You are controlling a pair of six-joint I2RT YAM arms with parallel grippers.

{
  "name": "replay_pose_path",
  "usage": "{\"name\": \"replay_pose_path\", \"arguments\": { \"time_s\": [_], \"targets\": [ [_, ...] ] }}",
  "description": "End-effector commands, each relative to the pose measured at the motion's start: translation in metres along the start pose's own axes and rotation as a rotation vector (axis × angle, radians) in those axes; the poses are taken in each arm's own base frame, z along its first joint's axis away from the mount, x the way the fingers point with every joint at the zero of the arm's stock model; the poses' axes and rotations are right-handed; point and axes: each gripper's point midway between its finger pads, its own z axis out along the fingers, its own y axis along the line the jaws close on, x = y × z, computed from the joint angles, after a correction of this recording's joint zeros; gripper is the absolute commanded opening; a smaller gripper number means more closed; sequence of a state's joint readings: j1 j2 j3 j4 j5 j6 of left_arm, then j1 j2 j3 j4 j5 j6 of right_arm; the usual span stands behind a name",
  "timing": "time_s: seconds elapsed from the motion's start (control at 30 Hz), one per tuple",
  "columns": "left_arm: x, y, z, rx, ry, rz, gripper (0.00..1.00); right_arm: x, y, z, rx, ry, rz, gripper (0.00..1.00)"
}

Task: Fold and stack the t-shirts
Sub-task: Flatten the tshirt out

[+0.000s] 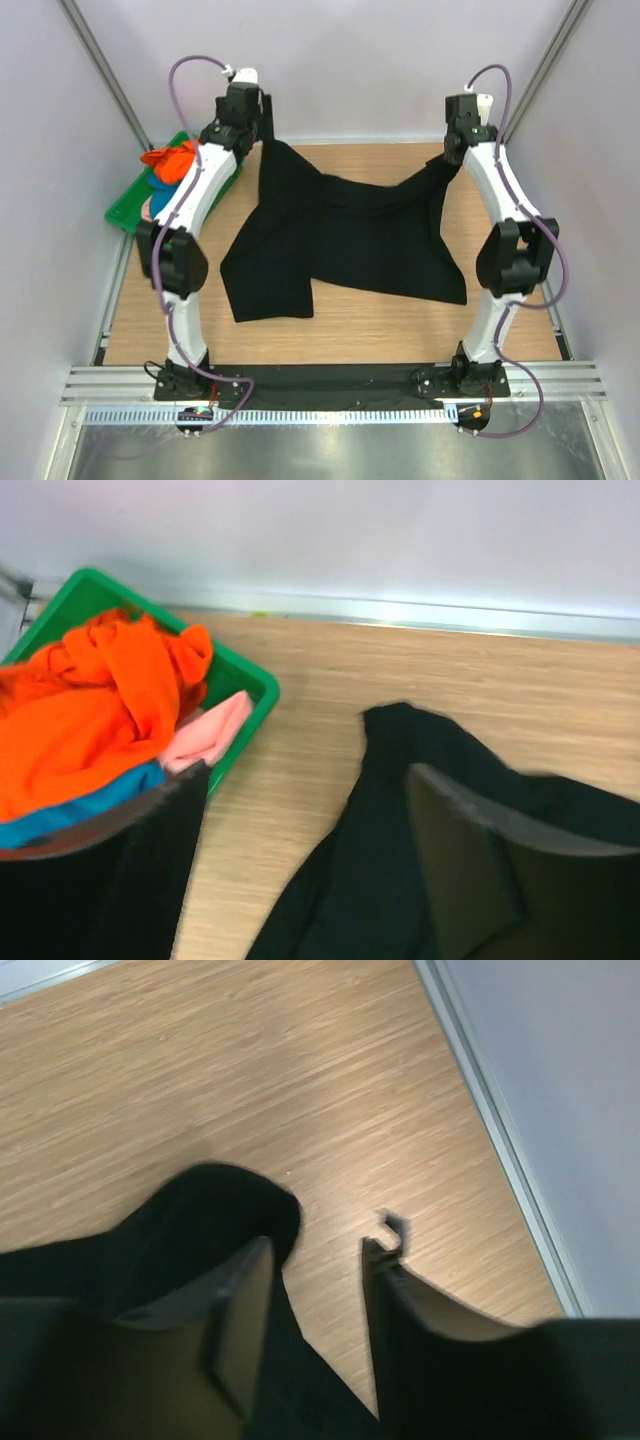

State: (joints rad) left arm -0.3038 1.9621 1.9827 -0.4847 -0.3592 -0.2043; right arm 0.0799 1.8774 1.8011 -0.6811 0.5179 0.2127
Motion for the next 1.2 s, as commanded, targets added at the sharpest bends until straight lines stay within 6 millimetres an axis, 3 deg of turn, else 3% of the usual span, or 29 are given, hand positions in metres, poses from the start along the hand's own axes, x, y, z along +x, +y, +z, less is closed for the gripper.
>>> {"name": "replay_pose_path", "arguments": {
  "time_s": [0.0, 0.03, 0.13, 0.17, 0.2, 0.23, 0.27, 0.3, 0.33, 0.37, 0.4, 0.47, 0.5, 0.53, 0.57, 0.6, 0.63, 0.67, 0.73, 0.83, 0.97, 1.0, 1.03, 1.17],
  "targets": [
    [-0.002, 0.034, -0.013, -0.174, 0.12, 0.039, 0.85, 0.001, -0.004, 0.006, 0.038, 0.128, -0.016, 0.52],
    [-0.005, 0.036, -0.018, -0.186, 0.127, 0.035, 0.85, 0.001, -0.006, 0.004, 0.044, 0.145, -0.013, 0.56],
    [-0.006, 0.041, -0.046, -0.174, 0.152, -0.002, 0.86, 0.035, -0.011, -0.006, 0.04, 0.26, -0.03, 0.61],
    [0.021, 0.04, -0.046, -0.168, 0.216, 0.008, 0.86, 0.042, -0.012, -0.01, 0.033, 0.277, -0.024, 0.61],
    [0.023, 0.04, -0.056, -0.151, 0.219, -0.002, 0.86, 0.039, -0.014, -0.026, 0.002, 0.265, 0.0, 0.62],
    [0.018, 0.04, -0.076, -0.114, 0.2, -0.021, 0.84, 0.058, -0.014, -0.027, -0.014, 0.303, 0.0, 0.62],
    [0.027, 0.04, -0.086, -0.097, 0.216, -0.026, 0.83, 0.064, -0.011, -0.034, -0.044, 0.314, 0.018, 0.62],
    [0.063, 0.041, -0.09, -0.096, 0.299, -0.038, 0.81, 0.069, 0.0, -0.045, -0.125, 0.326, 0.032, 0.62],
    [0.078, 0.036, -0.099, -0.054, 0.339, -0.06, 0.8, 0.081, -0.002, -0.06, -0.156, 0.338, 0.032, 0.63],
    [0.077, 0.036, -0.123, -0.011, 0.33, -0.096, 0.76, 0.082, 0.006, -0.07, -0.206, 0.319, 0.037, 0.63],
    [0.127, 0.037, -0.129, -0.02, 0.442, -0.094, 0.74, 0.092, 0.026, -0.087, -0.311, 0.339, 0.022, 0.63],
    [0.149, 0.041, -0.159, 0.004, 0.455, -0.109, 0.7, 0.117, 0.044, -0.114, -0.429, 0.365, -0.017, 0.63],
    [0.164, 0.042, -0.17, 0.003, 0.474, -0.102, 0.69, 0.133, 0.063, -0.132, -0.507, 0.387, -0.072, 0.63],
    [0.205, 0.046, -0.18, -0.006, 0.558, -0.105, 0.68, 0.161, 0.081, -0.151, -0.629, 0.462, -0.098, 0.63],
    [0.209, 0.049, -0.194, 0.011, 0.547, -0.123, 0.68, 0.176, 0.091, -0.163, -0.686, 0.496, -0.12, 0.63],
    [0.222, 0.052, -0.201, 0.005, 0.574, -0.13, 0.67, 0.197, 0.112, -0.186, -0.762, 0.523, -0.172, 0.62],
    [0.25, 0.058, -0.209, -0.018, 0.631, -0.139, 0.67, 0.219, 0.126, -0.197, -0.829, 0.556, -0.188, 0.62],
    [0.252, 0.059, -0.22, 0.005, 0.619, -0.164, 0.66, 0.233, 0.138, -0.211, -0.874, 0.578, -0.207, 0.62],
    [0.281, 0.064, -0.23, -0.01, 0.672, -0.188, 0.65, 0.268, 0.17, -0.247, -0.992, 0.638, -0.222, 0.62],
    [0.286, 0.058, -0.238, 0.021, 0.67, -0.238, 0.64, 0.304, 0.205, -0.278, -1.083, 0.681, -0.231, 0.62],
    [0.285, 0.065, -0.235, -0.086, 0.673, -0.399, 0.64, 0.339, 0.233, -0.293, -1.106, 0.736, -0.266, 0.6],
    [0.287, 0.063, -0.235, -0.088, 0.686, -0.425, 0.64, 0.352, 0.237, -0.291, -1.09, 0.755, -0.291, 0.59],
    [0.29, 0.063, -0.236, -0.104, 0.699, -0.445, 0.64, 0.357, 0.243, -0.299, -1.1, 0.752, -0.315, 0.59],
    [0.288, 0.064, -0.242, -0.127, 0.691, -0.505, 0.63, 0.375, 0.25, -0.292, -1.05, 0.758, -0.322, 0.56]
  ]
}}
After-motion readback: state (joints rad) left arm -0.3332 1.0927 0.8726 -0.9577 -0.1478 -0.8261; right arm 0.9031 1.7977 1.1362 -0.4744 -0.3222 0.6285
